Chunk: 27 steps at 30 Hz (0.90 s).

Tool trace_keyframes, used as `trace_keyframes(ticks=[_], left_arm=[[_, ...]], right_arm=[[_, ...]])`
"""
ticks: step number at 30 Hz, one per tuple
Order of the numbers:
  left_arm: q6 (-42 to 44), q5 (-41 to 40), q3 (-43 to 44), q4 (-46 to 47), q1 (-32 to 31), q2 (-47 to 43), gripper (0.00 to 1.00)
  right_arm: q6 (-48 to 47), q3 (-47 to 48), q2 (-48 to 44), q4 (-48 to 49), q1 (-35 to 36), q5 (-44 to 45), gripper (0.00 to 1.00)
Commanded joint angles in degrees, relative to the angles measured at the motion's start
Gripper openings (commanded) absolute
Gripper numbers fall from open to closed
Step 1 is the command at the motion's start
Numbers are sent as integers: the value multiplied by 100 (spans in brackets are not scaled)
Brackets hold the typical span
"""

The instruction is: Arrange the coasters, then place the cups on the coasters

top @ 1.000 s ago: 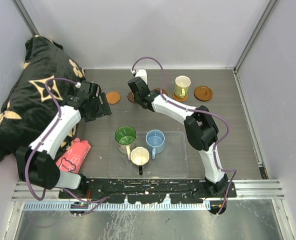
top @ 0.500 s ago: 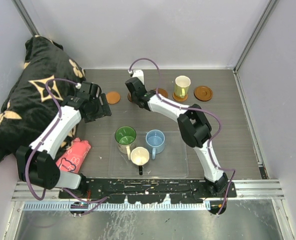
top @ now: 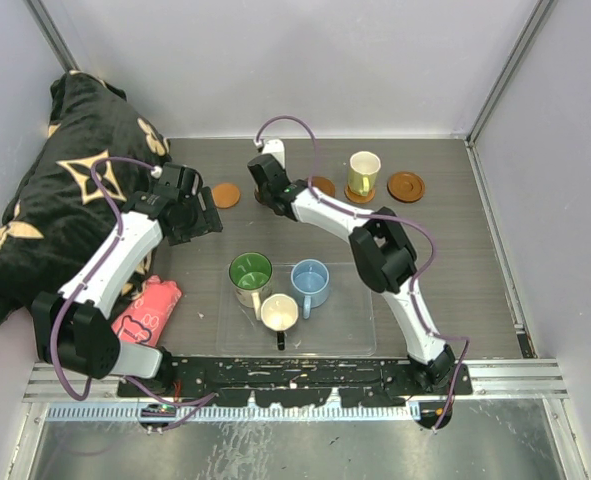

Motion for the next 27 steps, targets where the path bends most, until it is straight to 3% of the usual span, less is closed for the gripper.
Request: trace_keyframes(ticks=[1,27], left_arm=[[-57,-27,20,126,32,-152,79],[-40,-48,24,100,30,-169,79]], right_arm=[[139,432,-120,686,-5,202,1],[276,101,-56,898,22,277,1]])
